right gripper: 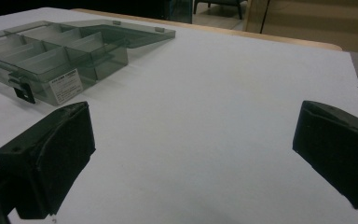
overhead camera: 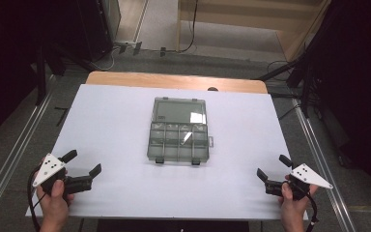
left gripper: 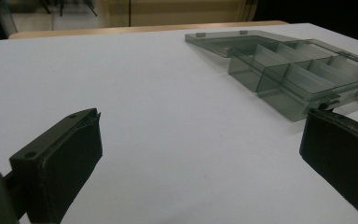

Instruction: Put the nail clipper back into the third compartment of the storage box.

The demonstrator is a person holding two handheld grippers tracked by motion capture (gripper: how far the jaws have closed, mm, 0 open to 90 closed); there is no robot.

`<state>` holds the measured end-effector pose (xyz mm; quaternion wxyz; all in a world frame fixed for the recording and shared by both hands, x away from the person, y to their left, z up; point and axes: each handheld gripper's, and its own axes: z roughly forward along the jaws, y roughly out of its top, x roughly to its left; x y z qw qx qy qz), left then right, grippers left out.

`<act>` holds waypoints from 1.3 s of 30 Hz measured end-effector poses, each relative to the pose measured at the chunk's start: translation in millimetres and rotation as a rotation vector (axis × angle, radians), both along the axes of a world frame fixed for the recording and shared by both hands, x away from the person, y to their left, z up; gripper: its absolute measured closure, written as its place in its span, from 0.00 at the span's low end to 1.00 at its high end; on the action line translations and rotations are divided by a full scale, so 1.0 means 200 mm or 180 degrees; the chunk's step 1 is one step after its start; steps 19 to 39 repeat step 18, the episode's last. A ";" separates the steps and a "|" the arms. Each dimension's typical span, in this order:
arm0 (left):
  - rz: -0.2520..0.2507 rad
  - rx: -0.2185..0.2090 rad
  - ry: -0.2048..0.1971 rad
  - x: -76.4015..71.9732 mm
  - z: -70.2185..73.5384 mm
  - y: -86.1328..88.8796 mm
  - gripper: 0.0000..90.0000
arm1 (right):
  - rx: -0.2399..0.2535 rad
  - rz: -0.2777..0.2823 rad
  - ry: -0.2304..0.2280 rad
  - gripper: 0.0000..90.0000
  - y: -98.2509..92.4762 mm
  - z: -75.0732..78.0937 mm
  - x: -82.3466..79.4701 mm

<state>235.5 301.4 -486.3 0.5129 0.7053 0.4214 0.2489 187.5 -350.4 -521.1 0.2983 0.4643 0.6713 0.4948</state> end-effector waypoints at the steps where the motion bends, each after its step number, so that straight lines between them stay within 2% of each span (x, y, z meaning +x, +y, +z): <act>1: 0.0017 -0.0016 -0.0022 -0.01 0.00 0.01 0.00 | -0.0002 -0.0001 0.0001 0.00 0.00 0.00 0.00; 4: 0.0046 -0.0024 -0.0062 -0.01 0.01 0.05 0.00 | -0.0004 -0.0007 0.0000 0.00 0.00 0.00 0.00; 7: 0.0072 -0.0029 -0.0046 -0.01 -0.01 0.07 0.00 | -0.0004 -0.0011 0.0003 0.00 0.00 0.00 0.00; 12: 0.0064 0.0015 -0.0026 0.00 -0.02 0.06 0.00 | -0.0001 -0.0008 0.0001 0.00 0.00 0.00 0.00; 39: 0.0076 -0.0015 -0.0003 0.00 -0.03 0.06 0.00 | 0.0009 -0.0011 0.0007 0.00 0.00 0.00 0.00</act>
